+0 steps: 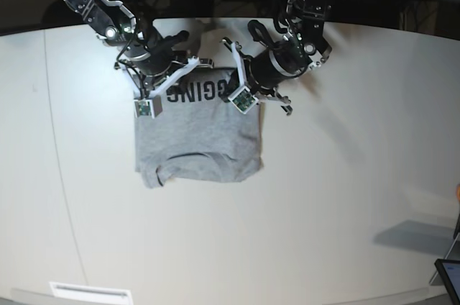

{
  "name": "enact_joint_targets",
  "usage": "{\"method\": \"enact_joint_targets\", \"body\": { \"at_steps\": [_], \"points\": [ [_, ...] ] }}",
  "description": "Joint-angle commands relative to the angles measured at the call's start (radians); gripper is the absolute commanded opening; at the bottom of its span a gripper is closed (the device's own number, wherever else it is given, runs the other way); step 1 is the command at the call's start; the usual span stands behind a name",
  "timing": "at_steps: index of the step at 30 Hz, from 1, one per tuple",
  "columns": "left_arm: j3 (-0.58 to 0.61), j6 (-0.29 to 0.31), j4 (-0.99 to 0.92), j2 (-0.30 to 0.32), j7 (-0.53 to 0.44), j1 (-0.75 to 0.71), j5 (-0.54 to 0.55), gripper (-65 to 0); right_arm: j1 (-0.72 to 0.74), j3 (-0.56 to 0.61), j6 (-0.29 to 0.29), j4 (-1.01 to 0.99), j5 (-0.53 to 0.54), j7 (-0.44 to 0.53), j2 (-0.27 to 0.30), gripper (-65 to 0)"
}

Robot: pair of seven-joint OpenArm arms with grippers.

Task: Fold the T-shirt properly
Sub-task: 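Release the shirt and reposition both grippers above the printed edge, then press the printed edge flat with both grippers and open them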

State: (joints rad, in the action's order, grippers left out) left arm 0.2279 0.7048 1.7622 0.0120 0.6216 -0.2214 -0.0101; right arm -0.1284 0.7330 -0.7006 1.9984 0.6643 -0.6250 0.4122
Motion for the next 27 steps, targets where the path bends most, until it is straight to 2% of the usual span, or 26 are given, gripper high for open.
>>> {"method": "enact_joint_targets", "body": {
  "at_steps": [1,3,12,18,22,25,27],
  "points": [
    [0.000,-0.007,0.003,-0.001,-0.027,0.010,0.009,-64.8,0.006,-0.003,0.002,0.009,-0.007,0.018,0.006,-65.0],
    [0.000,-0.007,-0.017,0.001,-0.052,0.010,0.002,-64.8,0.006,-0.003,0.002,0.006,-0.007,0.018,0.006,-65.0],
    [-0.002,-0.007,-0.086,0.019,-0.055,0.010,0.002,-64.8,-0.006,-0.011,0.002,0.005,-0.007,0.018,0.007,-65.0],
    [-0.005,-0.007,0.048,0.065,-0.019,0.021,0.003,-64.8,-0.001,-0.011,0.002,0.005,-0.007,0.018,0.007,-65.0],
    [-0.006,-0.007,0.147,0.062,0.054,0.043,0.009,-64.8,0.005,-0.011,0.002,0.005,-0.007,0.018,0.007,-65.0],
    [-0.005,-0.007,0.198,0.058,0.062,0.040,0.009,-64.8,0.008,-0.013,0.002,0.008,-0.011,0.024,0.007,-65.0],
    [-0.005,-0.007,0.222,0.058,0.059,0.037,0.009,-64.8,0.020,-0.013,0.002,0.009,-0.073,0.026,0.007,-65.0]
  ]
}}
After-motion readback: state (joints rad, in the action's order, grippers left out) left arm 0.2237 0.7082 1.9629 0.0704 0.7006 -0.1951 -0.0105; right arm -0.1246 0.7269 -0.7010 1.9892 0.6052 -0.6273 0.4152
